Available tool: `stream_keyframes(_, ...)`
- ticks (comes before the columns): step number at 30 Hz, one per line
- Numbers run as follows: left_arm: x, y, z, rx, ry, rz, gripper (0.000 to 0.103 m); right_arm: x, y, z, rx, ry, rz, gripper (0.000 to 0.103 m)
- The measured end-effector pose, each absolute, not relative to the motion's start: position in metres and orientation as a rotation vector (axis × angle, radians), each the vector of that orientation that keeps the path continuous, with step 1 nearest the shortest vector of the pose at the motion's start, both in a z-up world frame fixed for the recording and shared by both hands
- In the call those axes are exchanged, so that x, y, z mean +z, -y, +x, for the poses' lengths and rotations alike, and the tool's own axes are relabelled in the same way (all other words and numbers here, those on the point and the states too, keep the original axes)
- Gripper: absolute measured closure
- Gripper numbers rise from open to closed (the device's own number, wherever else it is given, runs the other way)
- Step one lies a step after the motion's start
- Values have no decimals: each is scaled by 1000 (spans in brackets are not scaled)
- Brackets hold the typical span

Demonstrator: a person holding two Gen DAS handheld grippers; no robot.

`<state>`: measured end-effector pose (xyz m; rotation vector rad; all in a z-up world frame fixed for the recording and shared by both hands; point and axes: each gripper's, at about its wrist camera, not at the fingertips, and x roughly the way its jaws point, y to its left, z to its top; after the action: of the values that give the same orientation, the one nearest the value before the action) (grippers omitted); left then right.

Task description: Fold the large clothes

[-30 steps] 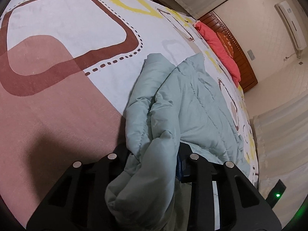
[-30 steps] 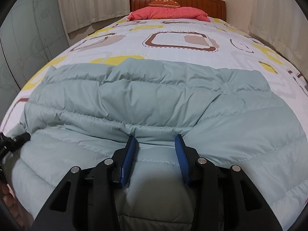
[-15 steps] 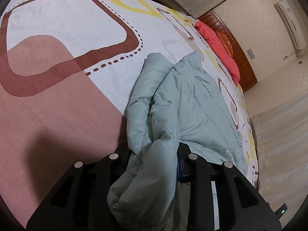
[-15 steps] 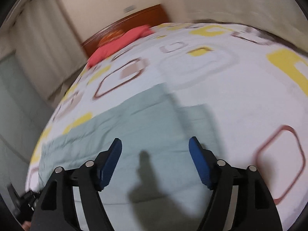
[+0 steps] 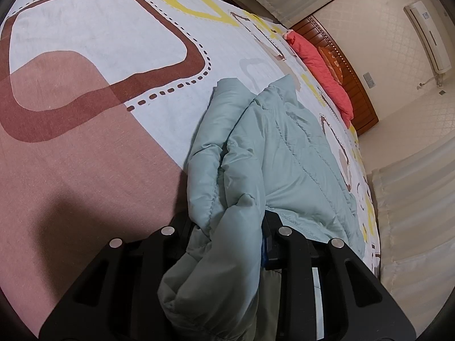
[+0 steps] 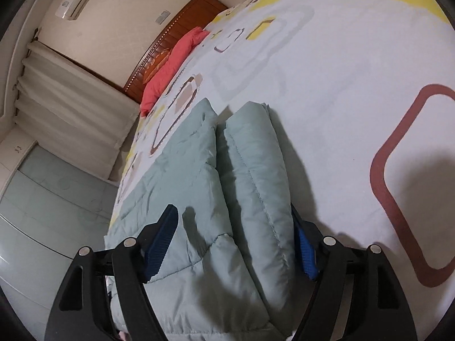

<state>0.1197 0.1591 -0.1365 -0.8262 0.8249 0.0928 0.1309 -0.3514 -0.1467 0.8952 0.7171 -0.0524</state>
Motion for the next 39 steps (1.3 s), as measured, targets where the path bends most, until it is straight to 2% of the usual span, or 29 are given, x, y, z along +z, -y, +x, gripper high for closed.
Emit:
stream_keyframes(4, -137, -160, 117, 91, -816, -856, 69, -149, 350, 137, -74, -700, 910, 32)
stream_keyframes(6, -138, -161, 116, 92, -811, -875, 68, -149, 347, 138, -76, -700, 893, 48)
stream_keyframes(10, -138, -160, 114, 97, -787, -917, 64, -157, 346, 143, -75, -709, 903, 61)
stream_keyframes(11, -138, -159, 113, 99, -780, -919, 65, -158, 346, 141, -73, -710, 904, 65)
stream_keyframes(12, -137, -158, 113, 103, -776, -912, 71, -159, 347, 140, -72, -709, 910, 67)
stream_keyframes(16, -128, -151, 109, 106, -750, -851, 85, -160, 346, 135, -72, -707, 897, 71)
stream_keyframes(19, -112, -143, 108, 97, -713, -790, 87, -160, 345, 131, -75, -707, 882, 72)
stream_keyframes(29, -60, -102, 101, 9, -613, -659, 89, -161, 341, 122, -76, -704, 862, 74)
stream_keyframes(39, -27, -12, 113, -126, -601, -491, 89, -163, 339, 116, -69, -693, 864, 75)
